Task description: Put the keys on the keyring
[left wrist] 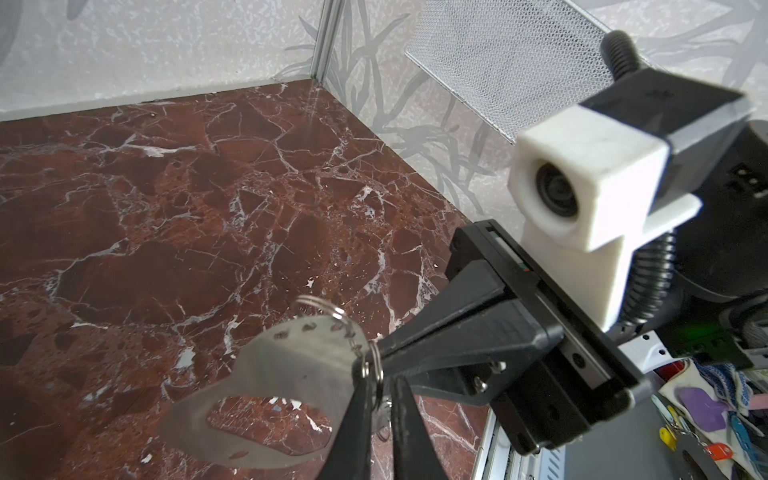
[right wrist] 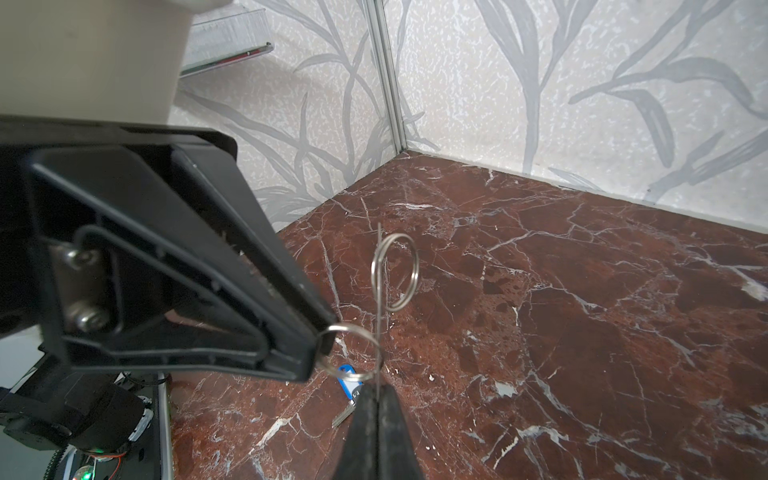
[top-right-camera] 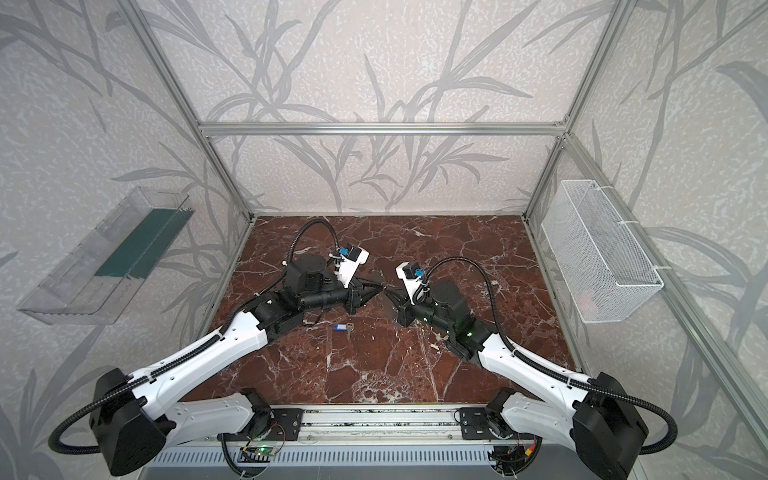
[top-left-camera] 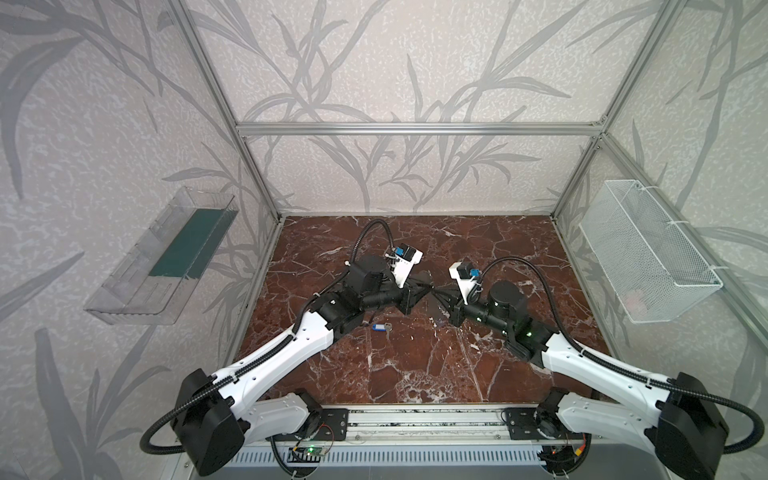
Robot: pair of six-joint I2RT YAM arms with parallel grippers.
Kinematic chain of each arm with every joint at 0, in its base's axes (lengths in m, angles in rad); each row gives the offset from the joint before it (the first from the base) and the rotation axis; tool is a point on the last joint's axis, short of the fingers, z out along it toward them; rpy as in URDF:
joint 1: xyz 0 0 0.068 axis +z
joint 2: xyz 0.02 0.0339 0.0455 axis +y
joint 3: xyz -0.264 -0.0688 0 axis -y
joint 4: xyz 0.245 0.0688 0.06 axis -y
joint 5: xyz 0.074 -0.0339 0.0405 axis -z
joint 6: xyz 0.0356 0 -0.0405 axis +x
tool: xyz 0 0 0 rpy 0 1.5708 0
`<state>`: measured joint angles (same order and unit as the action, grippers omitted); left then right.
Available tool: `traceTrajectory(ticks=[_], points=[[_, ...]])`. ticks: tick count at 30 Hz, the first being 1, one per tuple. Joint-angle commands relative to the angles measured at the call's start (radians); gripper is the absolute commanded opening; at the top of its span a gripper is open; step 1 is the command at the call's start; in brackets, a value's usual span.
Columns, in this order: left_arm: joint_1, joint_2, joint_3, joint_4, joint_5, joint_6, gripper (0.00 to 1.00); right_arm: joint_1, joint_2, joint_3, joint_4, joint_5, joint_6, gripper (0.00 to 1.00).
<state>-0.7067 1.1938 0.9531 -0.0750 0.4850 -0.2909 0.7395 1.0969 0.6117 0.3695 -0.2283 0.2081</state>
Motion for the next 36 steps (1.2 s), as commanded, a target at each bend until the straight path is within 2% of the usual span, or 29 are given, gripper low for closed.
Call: traceTrajectory(ticks=[1,6,12,18,36], points=[[-0.018,0.015,0.046,0.006,0.066,0.001,0.13,0.001,-0.015,-0.002,0.029,-0.003,-0.012,0.0],[-0.037,0.009,0.062,-0.017,0.062,0.016,0.13,0.001,-0.013,-0.003,0.028,0.003,-0.015,0.0],[-0.038,-0.068,0.003,-0.017,-0.115,0.037,0.13,0.001,-0.018,-0.004,0.026,0.006,-0.014,0.0],[-0.037,-0.111,-0.039,-0.048,-0.23,0.054,0.13,0.001,-0.02,-0.006,0.027,0.003,-0.012,0.0],[-0.038,-0.017,-0.038,-0.043,-0.164,0.027,0.16,0.001,-0.017,-0.008,0.032,-0.007,-0.011,0.0]])
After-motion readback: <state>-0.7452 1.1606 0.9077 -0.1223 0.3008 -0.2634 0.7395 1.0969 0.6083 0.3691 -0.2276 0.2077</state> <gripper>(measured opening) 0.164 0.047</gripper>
